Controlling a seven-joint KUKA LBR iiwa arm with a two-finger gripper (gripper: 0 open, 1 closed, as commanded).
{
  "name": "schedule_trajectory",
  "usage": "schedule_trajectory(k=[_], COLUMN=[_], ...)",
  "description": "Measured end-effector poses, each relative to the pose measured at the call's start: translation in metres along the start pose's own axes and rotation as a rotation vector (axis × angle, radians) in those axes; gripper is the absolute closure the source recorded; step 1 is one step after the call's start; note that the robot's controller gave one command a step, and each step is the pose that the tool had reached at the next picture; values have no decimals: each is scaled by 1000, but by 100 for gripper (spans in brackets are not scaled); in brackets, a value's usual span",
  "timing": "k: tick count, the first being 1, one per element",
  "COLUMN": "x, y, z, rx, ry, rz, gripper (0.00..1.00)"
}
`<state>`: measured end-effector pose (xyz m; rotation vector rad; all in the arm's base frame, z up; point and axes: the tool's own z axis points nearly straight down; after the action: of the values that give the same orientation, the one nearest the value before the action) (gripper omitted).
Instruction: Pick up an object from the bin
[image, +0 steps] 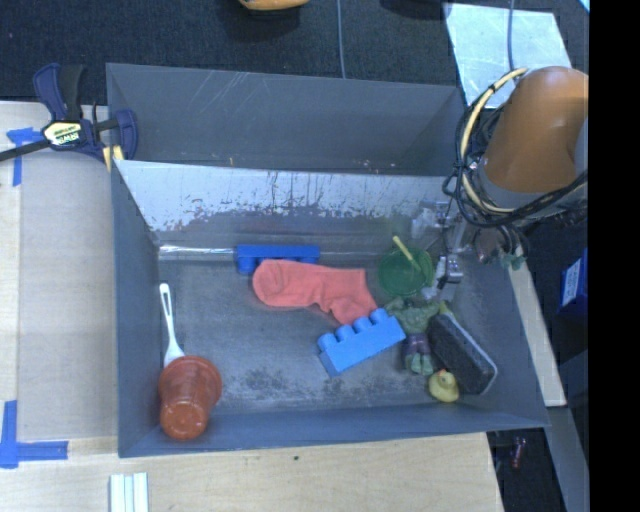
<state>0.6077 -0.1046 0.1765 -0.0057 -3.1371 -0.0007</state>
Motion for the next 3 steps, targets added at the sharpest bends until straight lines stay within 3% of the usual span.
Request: schedule_trajectory(k=[1,2,3], x=[-2,26,25], y=[1,58,76], z=[-5,77,96], rx=[1,2,2], ry=[-9,-13,-17], rz=[-3,-53,-44], gripper=[0,0,0])
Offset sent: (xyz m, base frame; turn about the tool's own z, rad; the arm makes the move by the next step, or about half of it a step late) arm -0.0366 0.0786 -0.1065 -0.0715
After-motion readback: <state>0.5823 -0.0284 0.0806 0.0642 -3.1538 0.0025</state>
